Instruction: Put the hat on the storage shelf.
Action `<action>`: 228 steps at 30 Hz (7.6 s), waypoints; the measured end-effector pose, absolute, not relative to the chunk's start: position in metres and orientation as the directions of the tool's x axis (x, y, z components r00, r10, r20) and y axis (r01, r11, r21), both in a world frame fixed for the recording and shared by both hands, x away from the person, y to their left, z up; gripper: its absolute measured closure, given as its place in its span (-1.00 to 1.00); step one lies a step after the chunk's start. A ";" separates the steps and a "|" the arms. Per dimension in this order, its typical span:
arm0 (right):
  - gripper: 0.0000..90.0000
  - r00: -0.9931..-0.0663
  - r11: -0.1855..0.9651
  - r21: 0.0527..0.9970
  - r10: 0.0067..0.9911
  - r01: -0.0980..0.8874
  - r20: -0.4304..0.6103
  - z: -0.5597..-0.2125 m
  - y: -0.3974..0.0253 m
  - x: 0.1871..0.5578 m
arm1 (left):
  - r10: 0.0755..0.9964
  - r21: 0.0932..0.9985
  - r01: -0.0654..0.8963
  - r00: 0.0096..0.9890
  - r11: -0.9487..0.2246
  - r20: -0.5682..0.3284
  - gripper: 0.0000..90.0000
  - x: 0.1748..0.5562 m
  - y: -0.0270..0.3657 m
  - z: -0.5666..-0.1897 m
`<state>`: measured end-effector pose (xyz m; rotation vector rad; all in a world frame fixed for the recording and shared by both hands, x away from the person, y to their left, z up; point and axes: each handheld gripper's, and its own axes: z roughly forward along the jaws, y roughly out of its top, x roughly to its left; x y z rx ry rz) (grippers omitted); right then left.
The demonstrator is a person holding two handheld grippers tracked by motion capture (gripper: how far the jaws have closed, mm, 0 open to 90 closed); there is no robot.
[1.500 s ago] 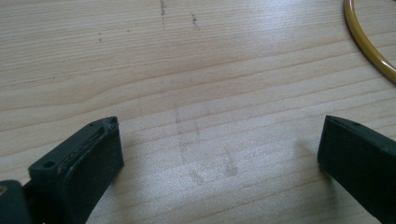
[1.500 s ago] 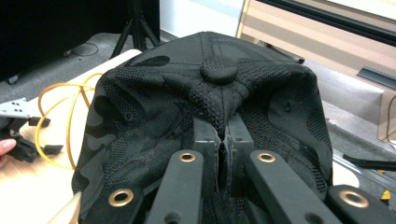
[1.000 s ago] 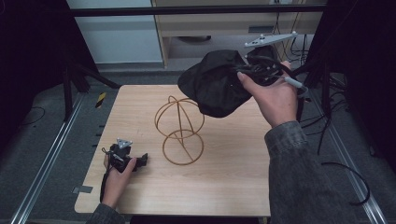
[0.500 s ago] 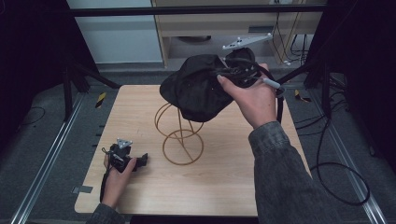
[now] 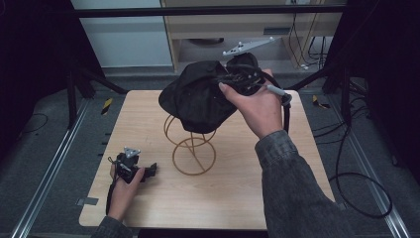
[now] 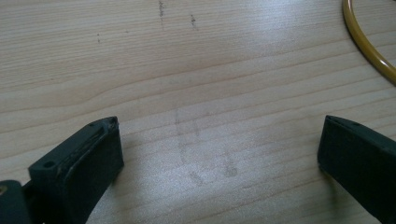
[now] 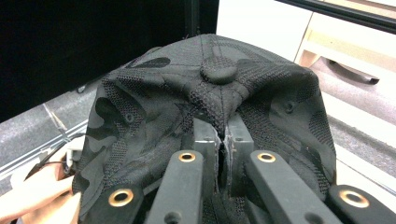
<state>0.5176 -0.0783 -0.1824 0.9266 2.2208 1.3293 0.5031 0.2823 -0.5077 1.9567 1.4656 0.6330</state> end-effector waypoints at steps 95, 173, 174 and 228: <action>0.52 -0.758 0.525 0.746 0.651 0.410 -0.042 -0.263 -0.020 0.523 | 0.960 0.713 0.670 0.281 -0.208 0.016 -1.00 0.503 0.282 -0.508; -0.79 -0.617 0.413 0.811 0.782 0.415 -0.082 -0.289 -0.162 0.483 | 0.957 0.712 0.668 0.290 -0.215 0.016 -1.00 0.502 0.283 -0.508; -0.79 -0.617 0.416 0.811 0.782 0.412 -0.088 -0.291 -0.164 0.482 | 0.956 0.710 0.669 0.292 -0.218 0.018 -1.00 0.502 0.283 -0.508; -0.75 -0.552 0.382 0.740 0.834 0.554 -0.017 -0.437 -0.201 0.466 | 0.955 0.712 0.667 0.296 -0.220 0.018 -1.00 0.502 0.284 -0.508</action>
